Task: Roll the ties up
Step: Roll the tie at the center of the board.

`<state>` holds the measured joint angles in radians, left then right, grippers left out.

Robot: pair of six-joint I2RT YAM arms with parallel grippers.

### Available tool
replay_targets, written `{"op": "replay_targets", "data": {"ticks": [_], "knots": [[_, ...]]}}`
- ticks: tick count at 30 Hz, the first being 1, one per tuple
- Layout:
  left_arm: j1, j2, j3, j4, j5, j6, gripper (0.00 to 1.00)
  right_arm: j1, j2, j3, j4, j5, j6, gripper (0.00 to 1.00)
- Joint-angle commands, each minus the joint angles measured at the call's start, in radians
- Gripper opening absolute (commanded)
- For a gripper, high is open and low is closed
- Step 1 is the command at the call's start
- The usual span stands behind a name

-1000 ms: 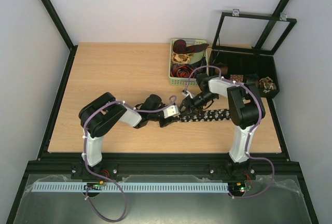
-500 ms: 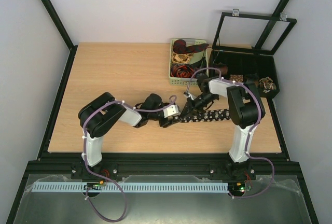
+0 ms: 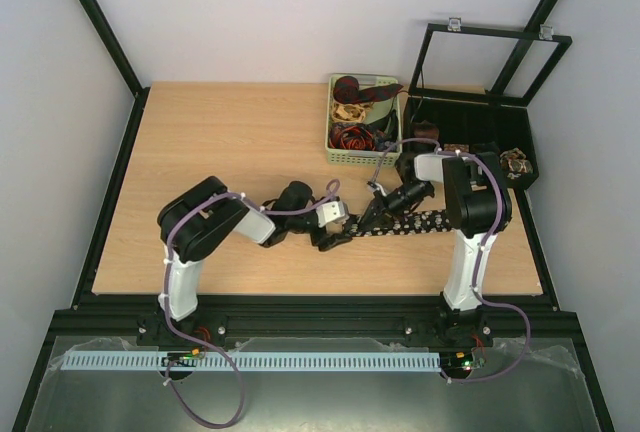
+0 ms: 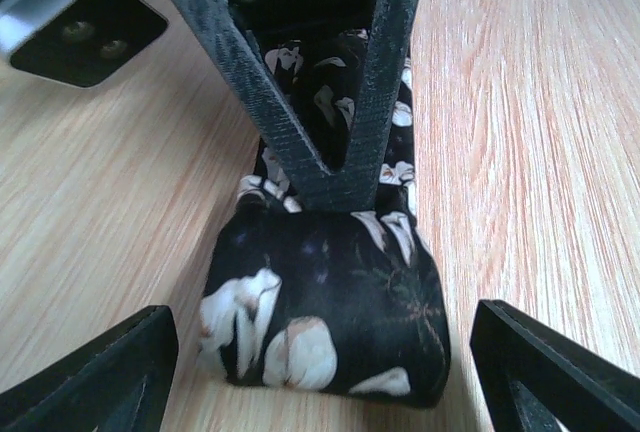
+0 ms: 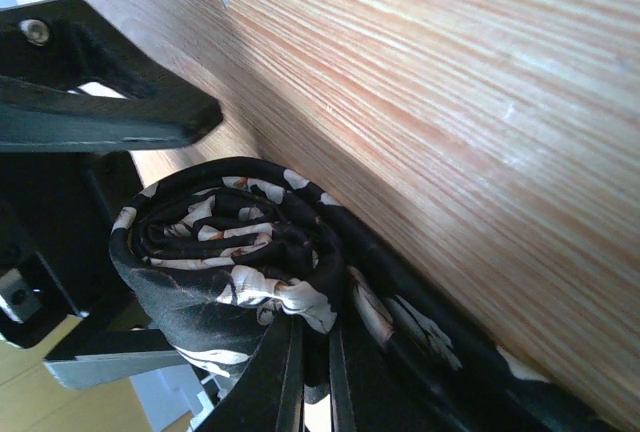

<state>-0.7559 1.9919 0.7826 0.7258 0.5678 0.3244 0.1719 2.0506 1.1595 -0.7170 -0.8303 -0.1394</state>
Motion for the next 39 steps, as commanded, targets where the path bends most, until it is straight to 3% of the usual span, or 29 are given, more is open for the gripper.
{"op": "replay_targets", "data": {"ticks": [1,5,9,12,18,21,25,32,33,37,39], "knots": [[-0.024,0.076,0.044,0.097,0.023,-0.023,0.82,-0.007,0.080,-0.044,0.008,0.202,-0.016,0.01],[-0.032,0.123,0.084,0.102,0.007,-0.011,0.71,-0.006,0.095,-0.038,0.017,0.182,-0.015,0.01],[-0.033,0.110,0.081,0.042,-0.011,0.039,0.47,-0.006,0.084,-0.026,0.028,0.147,0.009,0.02],[-0.029,0.067,0.056,-0.063,-0.052,0.093,0.38,-0.006,0.068,0.012,-0.016,0.138,-0.003,0.14],[-0.012,0.005,0.013,-0.245,-0.108,0.153,0.37,-0.020,-0.059,0.060,-0.127,0.063,-0.064,0.45],[-0.016,0.012,0.030,-0.290,-0.125,0.155,0.38,0.002,-0.093,0.077,-0.129,-0.013,-0.006,0.50],[-0.019,0.031,0.054,-0.313,-0.138,0.142,0.40,0.066,-0.084,0.078,-0.099,-0.047,0.067,0.48],[-0.020,0.035,0.063,-0.320,-0.141,0.136,0.41,0.119,-0.038,0.074,-0.022,0.043,0.124,0.40],[-0.020,0.035,0.062,-0.323,-0.142,0.136,0.41,0.120,-0.033,0.076,-0.019,0.060,0.123,0.37],[-0.020,0.031,0.056,-0.327,-0.149,0.138,0.40,0.117,-0.021,0.080,-0.048,0.108,0.091,0.04],[-0.020,0.029,0.051,-0.324,-0.151,0.138,0.41,0.110,-0.034,0.068,-0.048,0.126,0.074,0.02]]}}
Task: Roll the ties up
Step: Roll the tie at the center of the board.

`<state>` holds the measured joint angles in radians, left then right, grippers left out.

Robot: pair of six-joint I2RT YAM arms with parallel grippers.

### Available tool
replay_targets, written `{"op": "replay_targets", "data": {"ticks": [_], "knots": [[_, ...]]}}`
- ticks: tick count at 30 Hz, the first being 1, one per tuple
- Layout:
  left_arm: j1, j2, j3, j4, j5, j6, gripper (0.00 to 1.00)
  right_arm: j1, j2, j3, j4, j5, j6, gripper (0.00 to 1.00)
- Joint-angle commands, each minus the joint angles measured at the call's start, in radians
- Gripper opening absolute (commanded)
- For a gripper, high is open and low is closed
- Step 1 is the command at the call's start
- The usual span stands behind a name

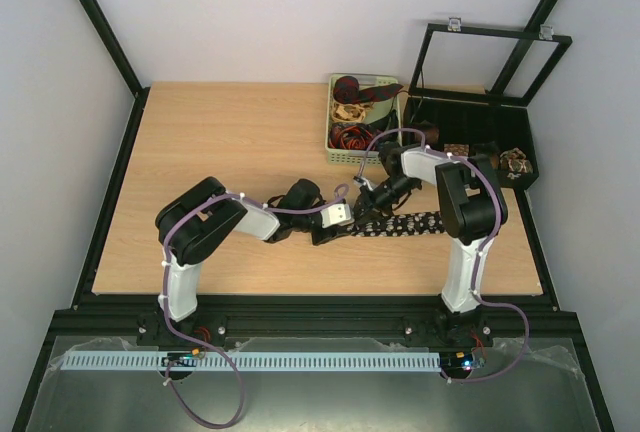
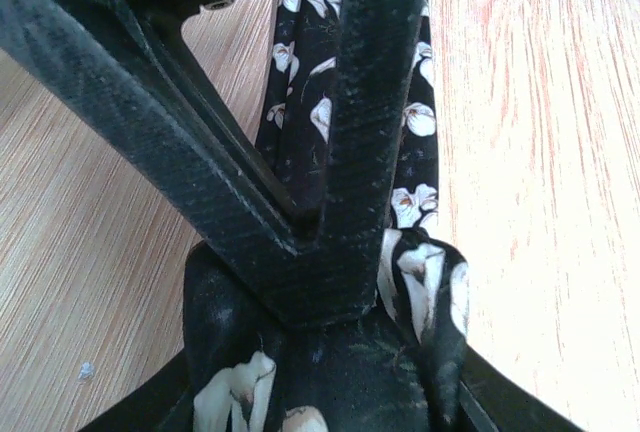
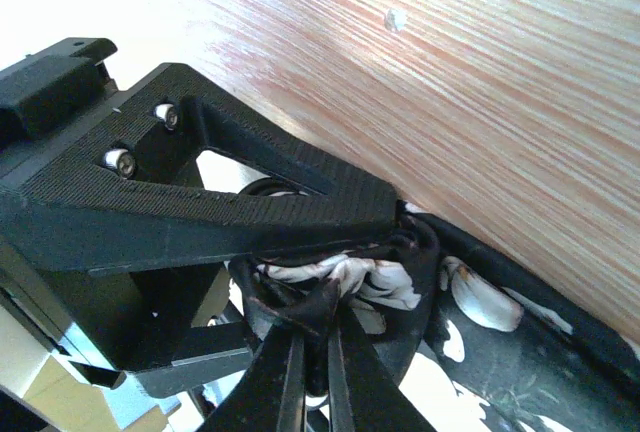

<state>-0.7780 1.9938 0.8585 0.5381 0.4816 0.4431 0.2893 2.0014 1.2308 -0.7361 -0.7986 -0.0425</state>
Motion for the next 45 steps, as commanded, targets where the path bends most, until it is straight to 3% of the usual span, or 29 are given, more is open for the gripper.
{"op": "replay_targets", "data": {"ticks": [1,3,6,9,15,20,28,31,34,37,41,45], "knots": [[0.002,0.025,-0.028,-0.132,-0.066,0.020,0.42,-0.013,0.011,-0.011,-0.028,0.104,-0.032,0.01],[0.007,0.020,-0.030,-0.118,-0.049,0.014,0.51,-0.029,0.012,-0.030,-0.029,0.115,-0.057,0.01],[0.023,-0.013,-0.055,-0.038,0.007,-0.027,0.73,-0.055,0.040,-0.054,-0.023,0.117,-0.097,0.01],[0.035,-0.061,-0.101,0.097,0.071,-0.078,0.84,-0.086,0.067,-0.075,-0.012,0.125,-0.139,0.01],[0.029,-0.015,-0.080,0.189,0.115,-0.154,0.90,-0.141,0.070,-0.133,0.015,0.214,-0.212,0.01],[0.014,0.046,-0.053,0.303,0.125,-0.203,0.90,-0.150,0.052,-0.164,0.076,0.264,-0.175,0.01],[-0.016,0.160,0.048,0.350,0.138,-0.186,0.80,-0.147,0.099,-0.110,0.024,0.265,-0.187,0.01],[-0.025,0.176,0.069,0.319,0.137,-0.139,0.71,-0.148,0.116,-0.089,0.004,0.265,-0.187,0.01],[-0.028,0.168,0.068,0.255,0.134,-0.099,0.54,-0.148,0.119,-0.076,-0.003,0.256,-0.181,0.02],[-0.027,0.138,0.042,0.183,0.108,-0.073,0.43,-0.148,0.109,-0.051,-0.028,0.220,-0.168,0.13],[-0.024,0.088,0.009,0.076,0.042,-0.069,0.39,-0.158,0.050,0.001,-0.054,0.168,-0.145,0.39],[-0.020,0.065,0.006,-0.003,-0.025,-0.092,0.39,-0.159,-0.025,0.025,-0.085,0.054,-0.106,0.54]]}}
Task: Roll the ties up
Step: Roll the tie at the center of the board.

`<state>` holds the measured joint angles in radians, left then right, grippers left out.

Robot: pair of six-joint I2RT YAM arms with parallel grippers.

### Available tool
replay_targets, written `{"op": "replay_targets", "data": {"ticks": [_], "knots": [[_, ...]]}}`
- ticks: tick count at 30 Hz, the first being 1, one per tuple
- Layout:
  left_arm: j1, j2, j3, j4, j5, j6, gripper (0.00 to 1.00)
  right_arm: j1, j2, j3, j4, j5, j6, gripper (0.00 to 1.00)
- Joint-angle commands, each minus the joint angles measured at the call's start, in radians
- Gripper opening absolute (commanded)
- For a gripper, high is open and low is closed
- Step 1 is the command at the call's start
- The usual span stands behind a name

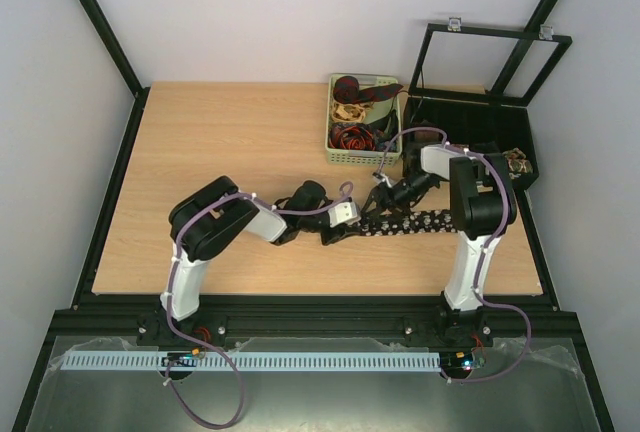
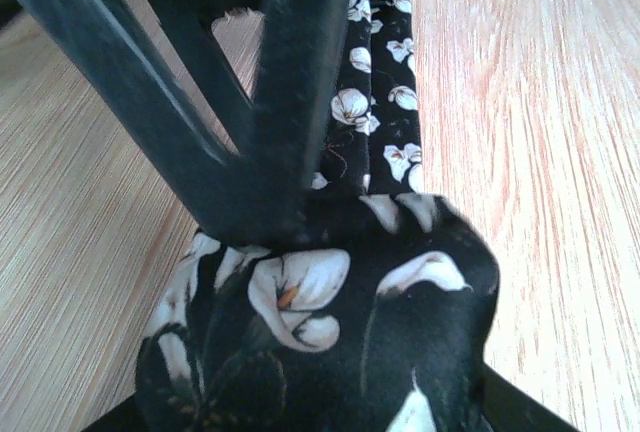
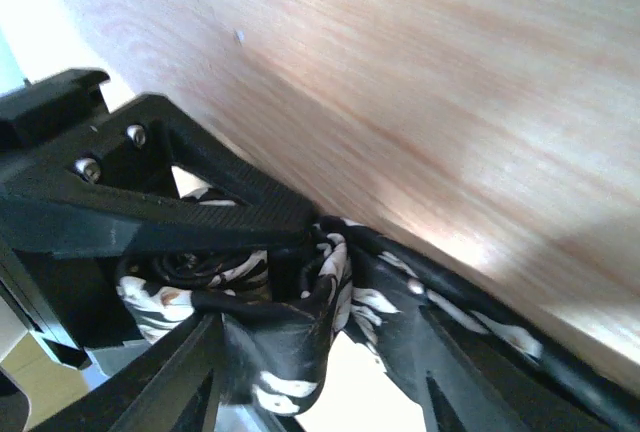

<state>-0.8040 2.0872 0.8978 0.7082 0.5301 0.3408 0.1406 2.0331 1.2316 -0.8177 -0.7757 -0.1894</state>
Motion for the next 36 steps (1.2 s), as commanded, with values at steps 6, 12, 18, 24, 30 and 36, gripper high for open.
{"op": "replay_targets", "data": {"ticks": [6,12,18,24,30,36], "knots": [[0.006,-0.015,-0.007,-0.242,-0.108,0.007,0.40,0.046,-0.086,0.039,-0.030,-0.022,0.101,0.51],[0.006,-0.011,0.004,-0.260,-0.117,0.014,0.40,0.092,-0.048,0.033,-0.036,0.045,0.075,0.48],[0.006,-0.014,-0.001,-0.266,-0.118,0.002,0.40,0.094,-0.009,0.034,-0.019,0.135,0.025,0.17],[0.019,-0.036,-0.012,-0.248,-0.082,-0.013,0.54,0.064,-0.007,0.017,0.025,0.165,-0.014,0.02],[0.058,-0.091,-0.059,-0.103,0.050,-0.073,0.79,0.061,-0.011,-0.010,0.098,0.207,-0.093,0.01],[0.039,-0.028,-0.025,0.018,0.092,-0.167,0.83,0.058,-0.048,-0.062,0.143,0.278,-0.137,0.01]]}}
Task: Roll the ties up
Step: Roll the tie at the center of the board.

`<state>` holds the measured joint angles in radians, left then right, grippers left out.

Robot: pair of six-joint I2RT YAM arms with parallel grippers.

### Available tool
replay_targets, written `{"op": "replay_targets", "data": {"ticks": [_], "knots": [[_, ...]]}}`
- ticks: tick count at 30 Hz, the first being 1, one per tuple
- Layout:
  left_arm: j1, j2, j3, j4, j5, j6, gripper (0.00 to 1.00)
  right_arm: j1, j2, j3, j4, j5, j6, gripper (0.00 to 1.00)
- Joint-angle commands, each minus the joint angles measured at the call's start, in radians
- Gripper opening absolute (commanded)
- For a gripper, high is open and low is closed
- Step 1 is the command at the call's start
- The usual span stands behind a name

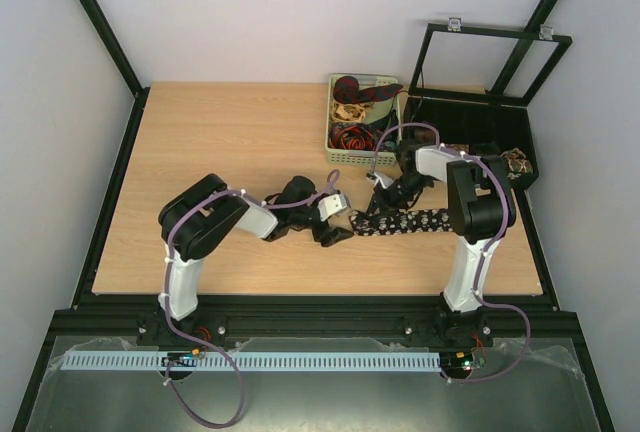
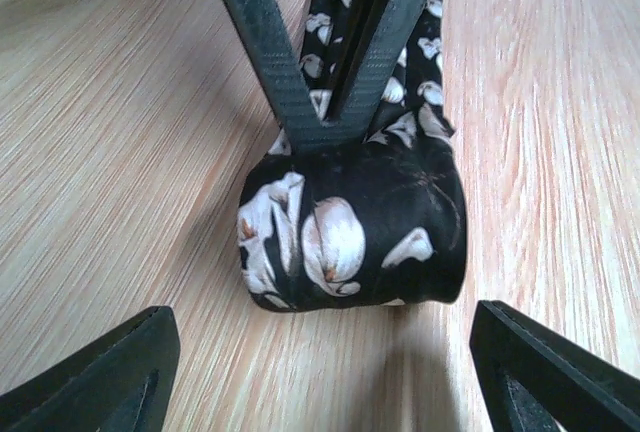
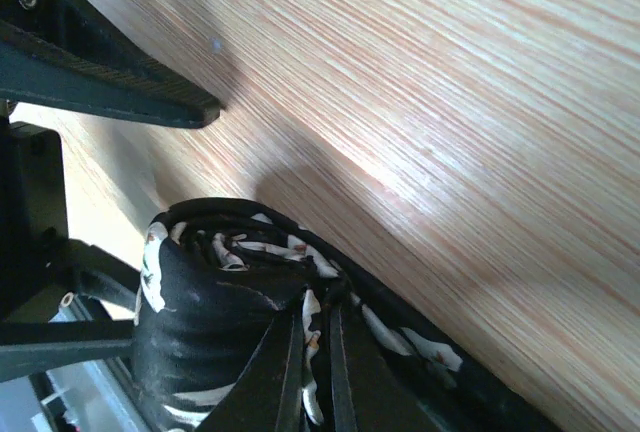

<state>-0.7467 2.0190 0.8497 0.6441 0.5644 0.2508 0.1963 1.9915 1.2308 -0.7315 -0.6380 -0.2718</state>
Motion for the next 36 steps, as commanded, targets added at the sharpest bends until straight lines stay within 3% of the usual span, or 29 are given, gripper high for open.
{"op": "replay_targets", "data": {"ticks": [1,8,13,17,24,29,36], "knots": [[-0.024,0.056,0.034,0.098,0.060,-0.095,0.83,0.003,-0.018,-0.076,0.069,0.143,-0.051,0.01],[-0.052,0.127,0.092,0.150,0.062,-0.198,0.80,0.009,-0.044,-0.127,0.139,0.141,0.001,0.01],[-0.058,0.108,0.075,0.077,-0.056,-0.113,0.52,0.011,-0.040,-0.102,0.150,0.092,0.017,0.03],[-0.051,0.047,-0.035,0.078,-0.110,0.029,0.42,0.011,-0.026,-0.015,0.101,0.022,0.031,0.22],[-0.052,0.012,-0.092,0.023,-0.159,0.158,0.39,-0.038,-0.035,0.115,-0.139,-0.133,0.026,0.57],[-0.053,0.007,-0.093,0.000,-0.170,0.196,0.39,-0.021,-0.070,0.029,-0.159,-0.220,0.102,0.57],[-0.054,0.010,-0.102,-0.016,-0.174,0.229,0.40,-0.006,-0.067,-0.056,-0.088,-0.121,0.149,0.54]]}}
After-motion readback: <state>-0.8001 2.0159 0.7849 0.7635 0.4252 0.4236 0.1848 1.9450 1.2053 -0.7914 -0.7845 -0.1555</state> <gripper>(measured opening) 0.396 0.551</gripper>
